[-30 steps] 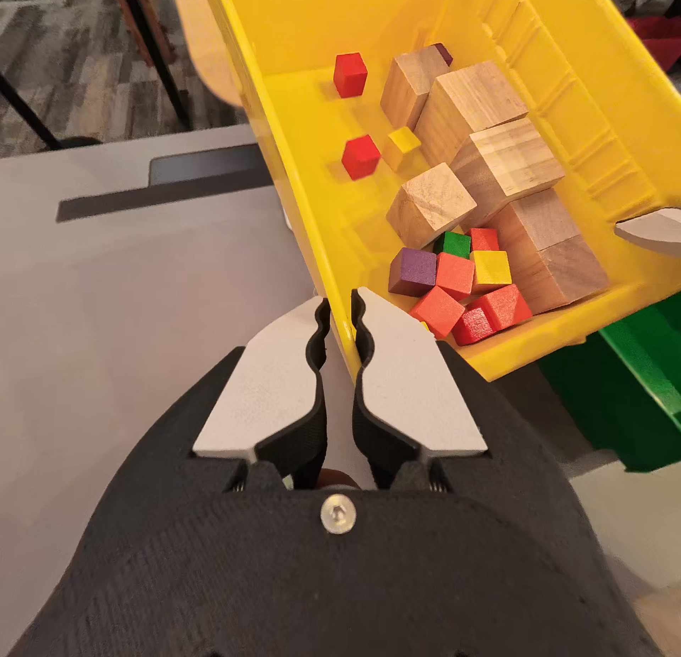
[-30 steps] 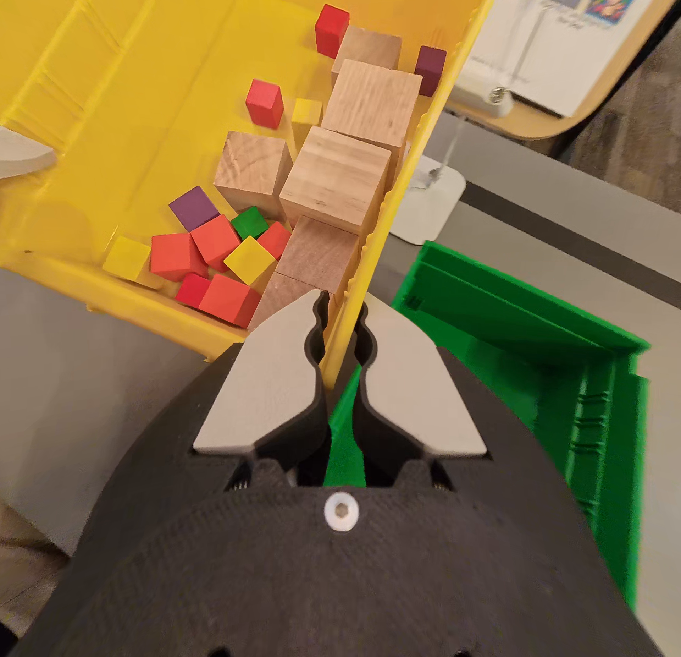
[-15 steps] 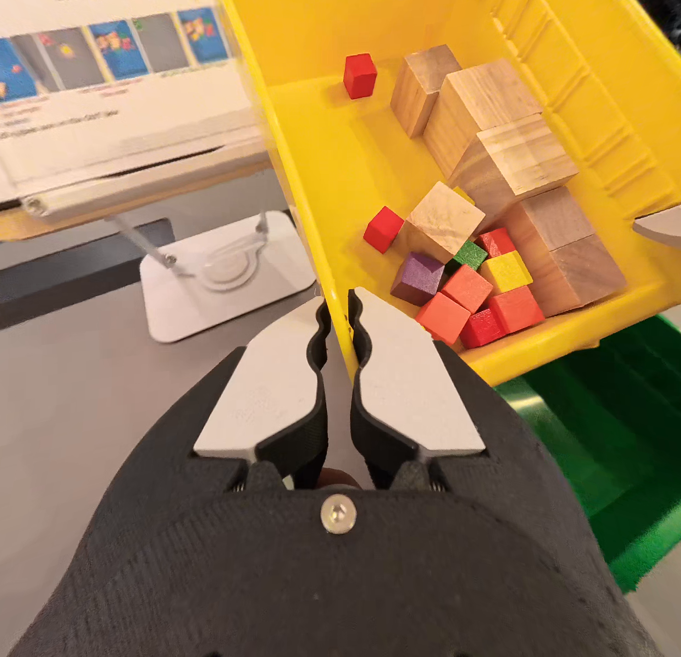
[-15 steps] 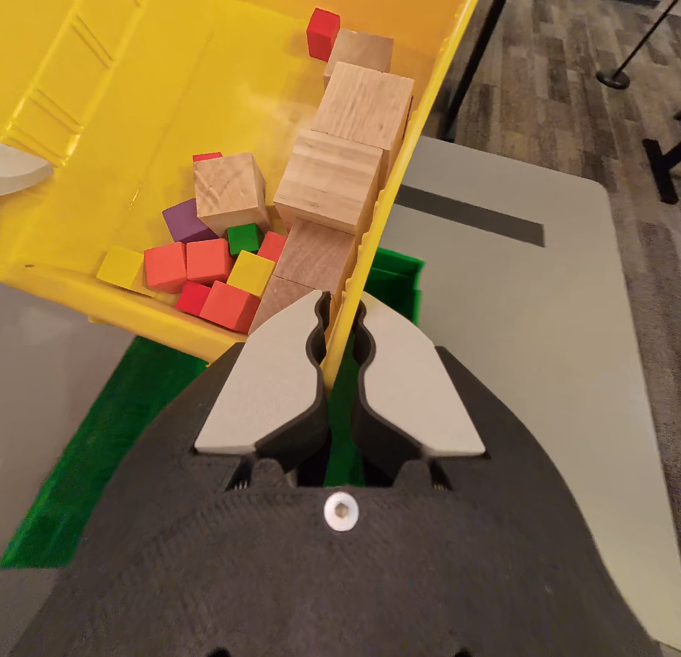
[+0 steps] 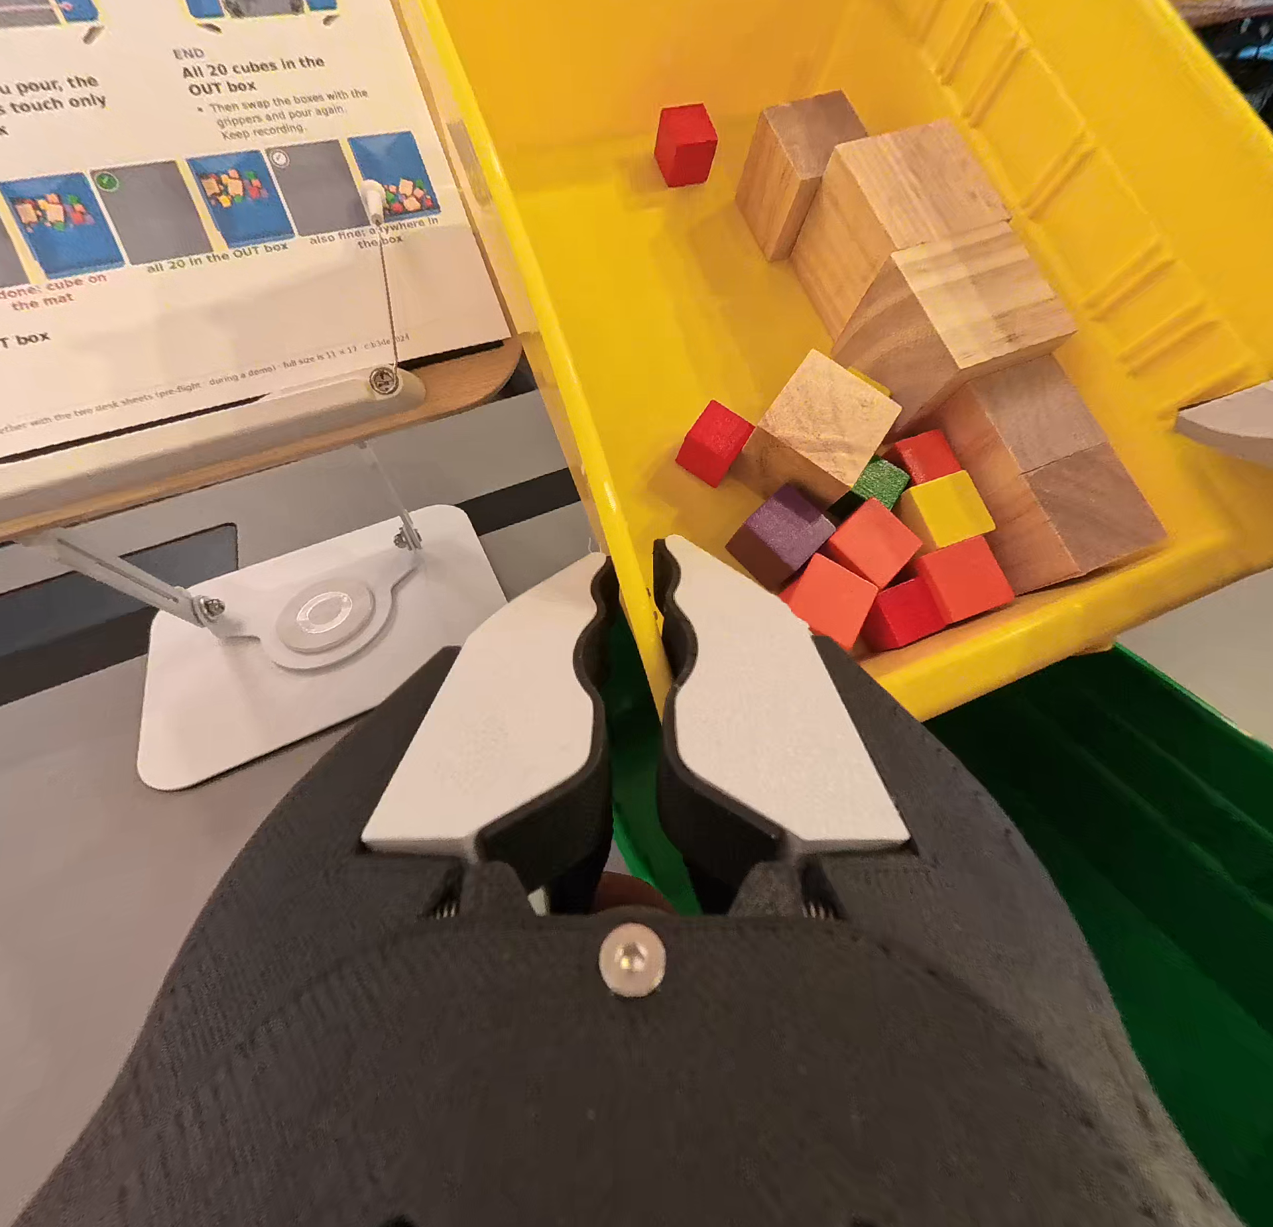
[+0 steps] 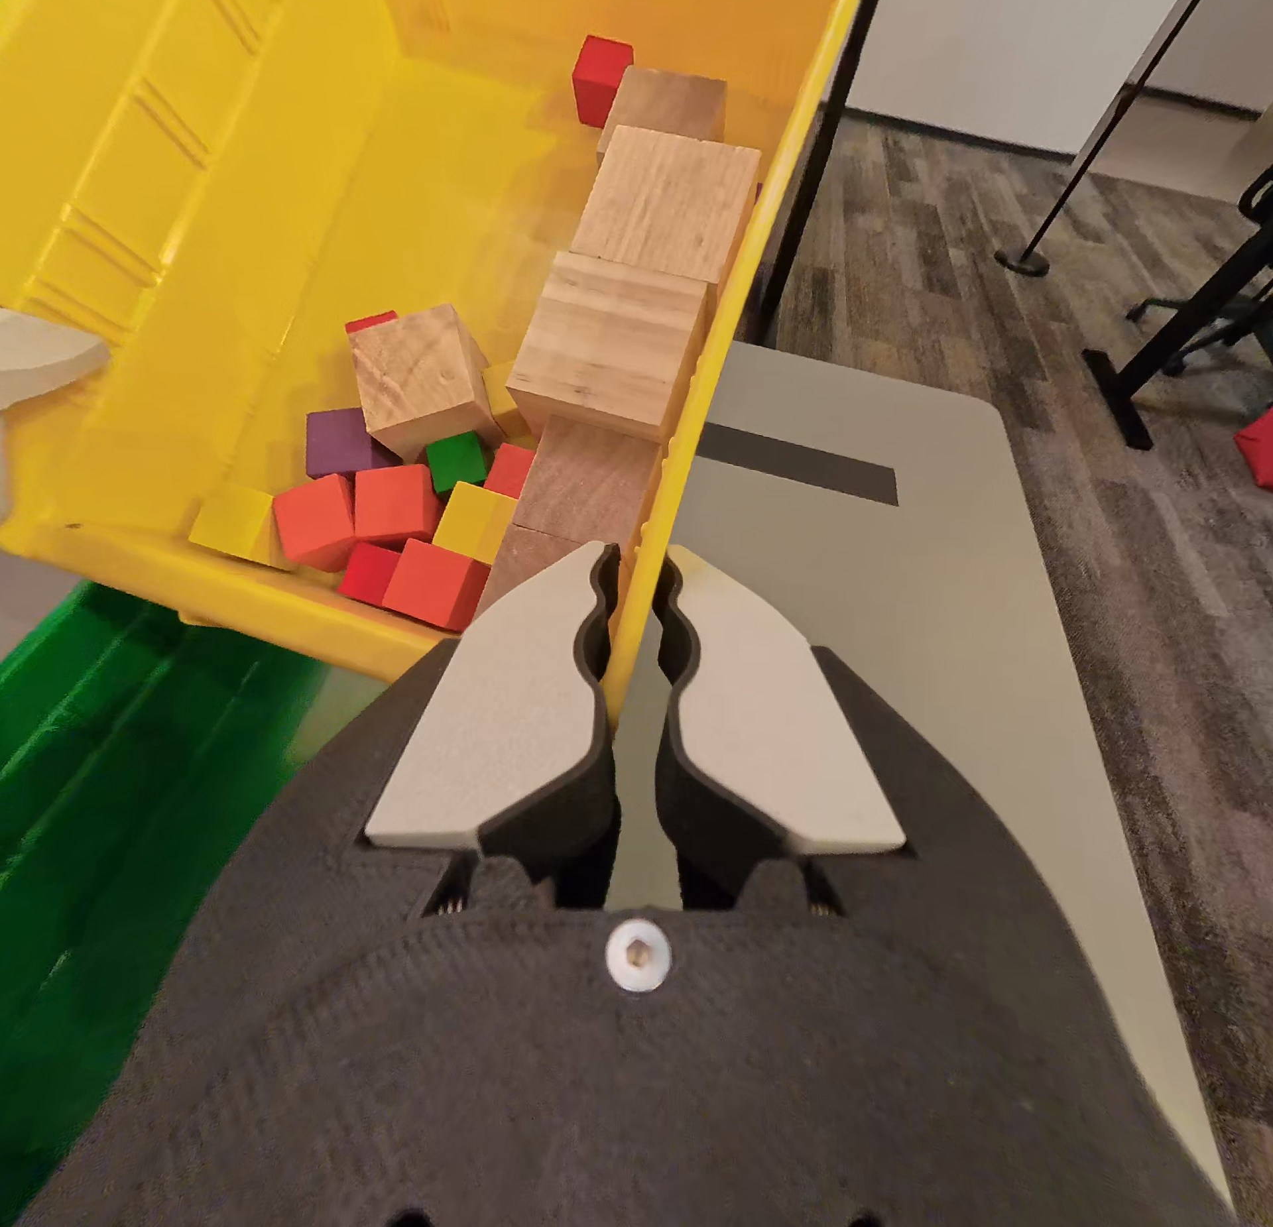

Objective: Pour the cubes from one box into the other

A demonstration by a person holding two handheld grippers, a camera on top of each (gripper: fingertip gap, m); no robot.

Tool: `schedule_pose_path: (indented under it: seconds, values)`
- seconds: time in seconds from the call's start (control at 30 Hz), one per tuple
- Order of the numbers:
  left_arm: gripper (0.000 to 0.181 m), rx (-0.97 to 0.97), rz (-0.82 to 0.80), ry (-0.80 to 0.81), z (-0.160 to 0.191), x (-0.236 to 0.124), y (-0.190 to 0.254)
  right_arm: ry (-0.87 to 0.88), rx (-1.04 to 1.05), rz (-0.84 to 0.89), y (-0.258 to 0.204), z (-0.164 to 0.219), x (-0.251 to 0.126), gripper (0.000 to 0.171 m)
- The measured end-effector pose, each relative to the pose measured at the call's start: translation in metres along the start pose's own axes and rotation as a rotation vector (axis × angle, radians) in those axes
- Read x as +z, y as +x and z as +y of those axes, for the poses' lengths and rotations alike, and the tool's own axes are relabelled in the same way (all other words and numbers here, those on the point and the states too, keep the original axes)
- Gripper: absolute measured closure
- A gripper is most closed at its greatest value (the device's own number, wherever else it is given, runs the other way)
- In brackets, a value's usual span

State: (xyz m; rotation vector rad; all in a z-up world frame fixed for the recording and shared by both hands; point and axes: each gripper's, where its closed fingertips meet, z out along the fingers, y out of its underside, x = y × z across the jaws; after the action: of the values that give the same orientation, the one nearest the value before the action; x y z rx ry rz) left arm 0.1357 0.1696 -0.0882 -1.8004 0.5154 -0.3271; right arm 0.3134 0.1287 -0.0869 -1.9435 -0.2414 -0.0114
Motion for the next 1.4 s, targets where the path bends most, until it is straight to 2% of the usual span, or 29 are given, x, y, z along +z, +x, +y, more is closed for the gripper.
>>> schedule_pose_path:
  seconds: [0.27,0.53,1.2,1.33,1.4]
  values:
    - [0.174,0.024,-0.036,0.051,0.012,0.01,-0.008,0.065,-0.003,0.0,-0.003,0.009,0.017,0.168]
    - [0.172,0.052,-0.043,0.112,0.01,0.014,-0.006,0.11,-0.017,0.013,0.001,0.008,0.02,0.168]
    - [0.171,0.105,-0.083,0.28,0.004,0.019,-0.015,0.255,-0.051,-0.098,-0.003,0.003,0.035,0.163]
    - [0.173,0.118,-0.112,0.301,0.007,0.019,-0.021,0.242,-0.084,-0.14,-0.012,0.004,0.035,0.156]
    - [0.174,0.139,-0.132,0.317,0.007,0.017,-0.025,0.172,-0.091,-0.17,-0.017,0.013,0.041,0.153]
